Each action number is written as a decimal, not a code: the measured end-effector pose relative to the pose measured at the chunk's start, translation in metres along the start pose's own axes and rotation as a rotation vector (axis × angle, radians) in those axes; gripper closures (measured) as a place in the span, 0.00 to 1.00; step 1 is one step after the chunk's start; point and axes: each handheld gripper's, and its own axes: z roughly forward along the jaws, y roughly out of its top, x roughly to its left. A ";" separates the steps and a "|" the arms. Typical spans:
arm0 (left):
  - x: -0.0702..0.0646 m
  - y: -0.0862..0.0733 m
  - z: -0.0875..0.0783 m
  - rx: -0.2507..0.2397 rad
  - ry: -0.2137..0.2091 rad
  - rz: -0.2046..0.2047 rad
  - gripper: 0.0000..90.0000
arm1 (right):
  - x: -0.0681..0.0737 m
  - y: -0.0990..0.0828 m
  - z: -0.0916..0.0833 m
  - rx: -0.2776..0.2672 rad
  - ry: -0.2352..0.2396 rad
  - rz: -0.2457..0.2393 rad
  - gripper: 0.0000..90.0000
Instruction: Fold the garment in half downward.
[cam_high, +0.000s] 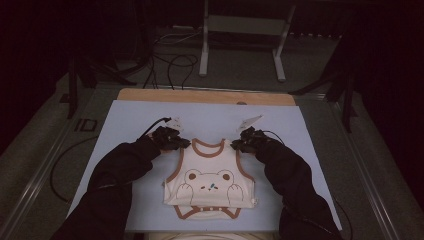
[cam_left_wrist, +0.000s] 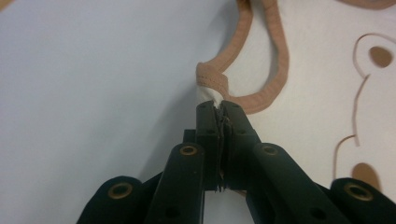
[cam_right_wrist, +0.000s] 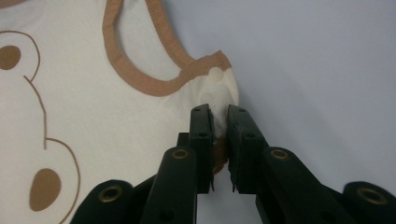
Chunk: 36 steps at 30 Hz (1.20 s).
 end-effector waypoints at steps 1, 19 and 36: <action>0.000 0.003 -0.002 -0.006 0.006 0.002 0.97 | 0.000 0.001 -0.001 -0.004 -0.003 0.002 0.91; 0.013 0.023 -0.020 -0.071 0.064 0.003 0.97 | -0.019 0.021 -0.023 -0.058 -0.051 0.013 0.91; 0.031 0.054 -0.025 -0.088 0.128 0.009 0.97 | -0.043 0.050 -0.033 -0.068 -0.115 0.031 0.91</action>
